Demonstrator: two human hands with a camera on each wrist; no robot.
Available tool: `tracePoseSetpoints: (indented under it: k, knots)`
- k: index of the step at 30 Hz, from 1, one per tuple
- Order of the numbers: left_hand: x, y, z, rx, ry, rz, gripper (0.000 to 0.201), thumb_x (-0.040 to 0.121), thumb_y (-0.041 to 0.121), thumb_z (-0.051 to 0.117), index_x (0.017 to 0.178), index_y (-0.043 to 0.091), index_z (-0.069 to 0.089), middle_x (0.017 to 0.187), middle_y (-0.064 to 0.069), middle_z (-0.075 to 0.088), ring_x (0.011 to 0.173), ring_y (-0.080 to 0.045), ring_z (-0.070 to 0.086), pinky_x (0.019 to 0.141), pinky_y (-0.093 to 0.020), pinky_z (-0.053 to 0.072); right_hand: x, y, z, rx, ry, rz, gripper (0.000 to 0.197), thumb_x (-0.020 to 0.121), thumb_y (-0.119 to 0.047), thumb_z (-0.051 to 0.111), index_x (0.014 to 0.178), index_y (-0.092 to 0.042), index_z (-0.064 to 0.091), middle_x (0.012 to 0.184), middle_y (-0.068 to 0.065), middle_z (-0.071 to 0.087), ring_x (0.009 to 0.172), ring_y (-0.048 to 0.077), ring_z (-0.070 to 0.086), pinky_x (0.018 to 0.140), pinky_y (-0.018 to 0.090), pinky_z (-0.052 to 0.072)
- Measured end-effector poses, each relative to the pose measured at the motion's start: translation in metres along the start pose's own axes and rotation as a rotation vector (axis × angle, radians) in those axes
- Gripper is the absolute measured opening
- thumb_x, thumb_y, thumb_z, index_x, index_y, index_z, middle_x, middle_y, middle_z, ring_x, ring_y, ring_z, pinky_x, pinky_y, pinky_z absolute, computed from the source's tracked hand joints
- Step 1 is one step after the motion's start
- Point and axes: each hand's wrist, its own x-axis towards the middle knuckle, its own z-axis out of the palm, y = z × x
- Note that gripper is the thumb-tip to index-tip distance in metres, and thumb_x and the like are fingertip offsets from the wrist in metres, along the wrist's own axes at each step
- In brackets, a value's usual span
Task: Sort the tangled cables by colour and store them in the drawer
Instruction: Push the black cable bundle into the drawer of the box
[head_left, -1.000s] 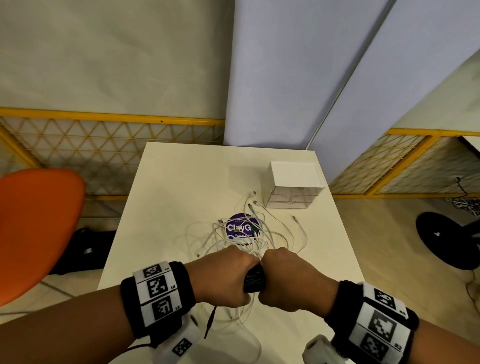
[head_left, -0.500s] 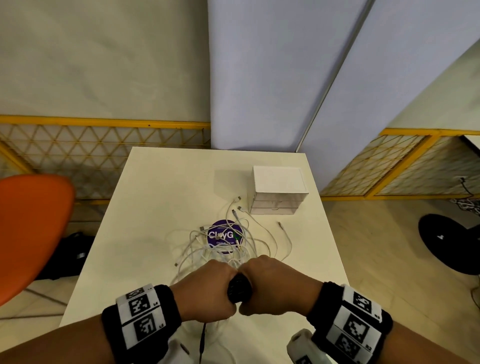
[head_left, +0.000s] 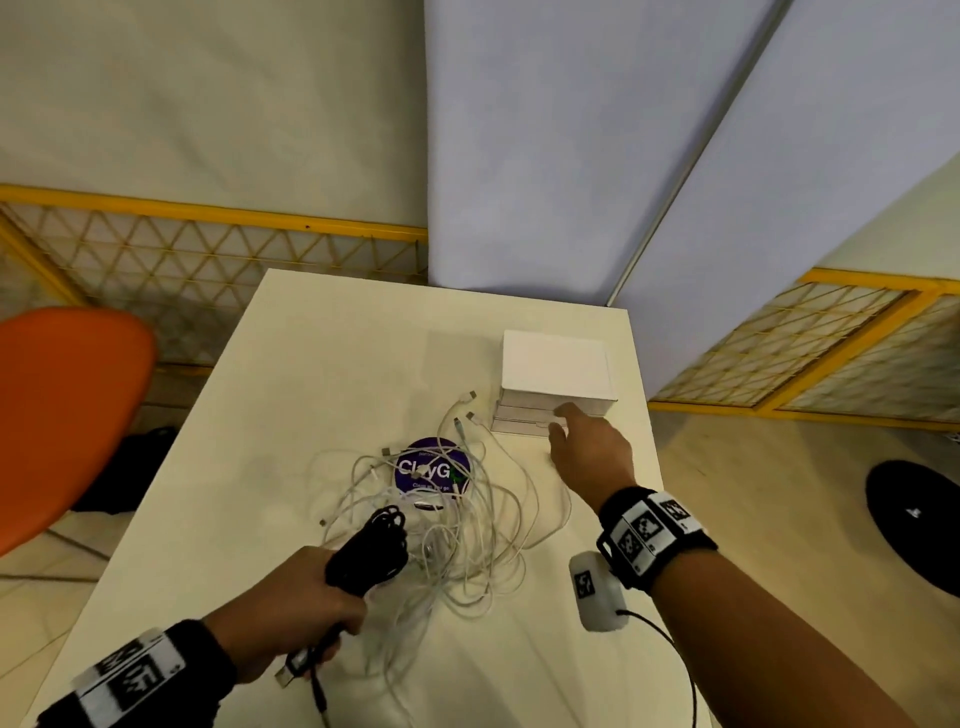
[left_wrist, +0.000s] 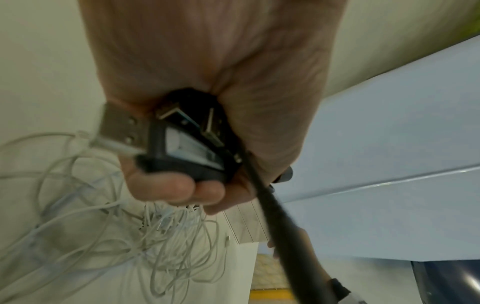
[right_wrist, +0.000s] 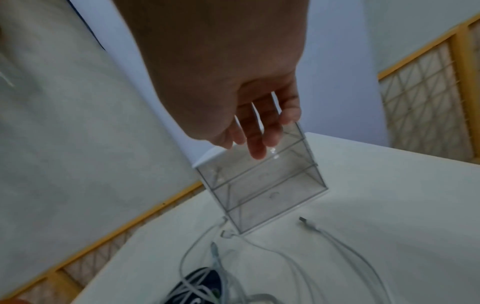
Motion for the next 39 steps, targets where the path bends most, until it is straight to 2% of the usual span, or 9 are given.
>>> tracePoseSetpoints:
  k: [3,8,13,16,20,25,33,39]
  knots:
    - [-0.002,-0.004,-0.002,-0.06,0.015,-0.016,0.023,0.073,-0.015,0.062,0.067,0.004,0.049,0.056,-0.013,0.04,0.042,-0.025,0.045,0.047,-0.029,0.035,0.015,0.011,0.011,-0.068,0.005,0.021,0.037,0.102,-0.034,0.037,0.137,-0.025,0.049,0.111,0.009,0.069,0.101,0.03,0.065,0.079,0.035,0.046]
    - [-0.003,-0.007,-0.002,-0.079,0.035,-0.037,0.022,0.074,-0.015,0.062,0.07,0.003,0.049,0.056,-0.016,0.044,0.042,-0.025,0.044,0.048,-0.031,0.036,0.029,0.019,0.026,-0.119,0.012,-0.015,0.04,0.103,-0.033,0.035,0.142,-0.027,0.044,0.109,0.01,0.069,0.098,0.03,0.066,0.074,0.034,0.044]
    - [-0.003,-0.006,0.004,-0.095,0.013,-0.066,0.02,0.068,-0.008,0.066,0.068,0.003,0.049,0.055,-0.017,0.045,0.046,-0.026,0.044,0.05,-0.034,0.036,0.036,0.016,0.03,-0.13,0.082,-0.033,0.036,0.102,-0.031,0.037,0.135,-0.024,0.051,0.097,0.007,0.071,0.089,0.029,0.067,0.065,0.03,0.039]
    - [-0.006,-0.004,0.008,-0.094,0.018,-0.073,0.02,0.069,-0.008,0.065,0.07,0.003,0.048,0.054,-0.016,0.044,0.044,-0.026,0.044,0.047,-0.032,0.037,0.038,0.014,0.031,-0.145,0.114,-0.024,0.035,0.101,-0.031,0.038,0.13,-0.024,0.055,0.091,0.007,0.071,0.083,0.029,0.067,0.062,0.03,0.038]
    - [-0.01,0.0,0.011,-0.098,0.019,-0.049,0.023,0.063,-0.004,0.067,0.067,0.005,0.047,0.054,-0.015,0.043,0.045,-0.026,0.044,0.048,-0.032,0.036,0.04,0.016,0.036,-0.191,0.083,-0.011,0.031,0.101,-0.03,0.037,0.127,-0.022,0.052,0.084,0.005,0.067,0.075,0.027,0.065,0.059,0.029,0.038]
    - [-0.006,0.0,0.013,-0.102,0.019,-0.017,0.024,0.073,-0.014,0.061,0.068,0.004,0.047,0.053,-0.014,0.041,0.04,-0.024,0.043,0.047,-0.03,0.036,0.045,0.015,0.037,-0.197,0.06,-0.011,0.031,0.102,-0.032,0.038,0.128,-0.02,0.051,0.092,0.006,0.07,0.082,0.027,0.067,0.062,0.029,0.042]
    - [0.0,0.007,0.018,-0.121,0.005,0.005,0.025,0.075,-0.016,0.06,0.07,0.005,0.046,0.054,-0.013,0.039,0.037,-0.023,0.041,0.045,-0.028,0.035,0.042,0.02,0.037,-0.235,0.014,0.002,0.031,0.097,-0.012,0.046,0.126,-0.022,0.049,0.087,0.002,0.069,0.073,0.023,0.066,0.059,0.028,0.044]
    - [0.005,0.011,0.021,-0.121,0.008,0.023,0.024,0.074,-0.017,0.061,0.072,0.003,0.047,0.053,-0.014,0.039,0.035,-0.023,0.042,0.042,-0.027,0.036,0.031,0.021,0.039,-0.307,0.005,-0.038,0.034,0.098,-0.012,0.043,0.13,-0.023,0.047,0.085,0.001,0.068,0.062,0.02,0.053,0.056,0.027,0.041]
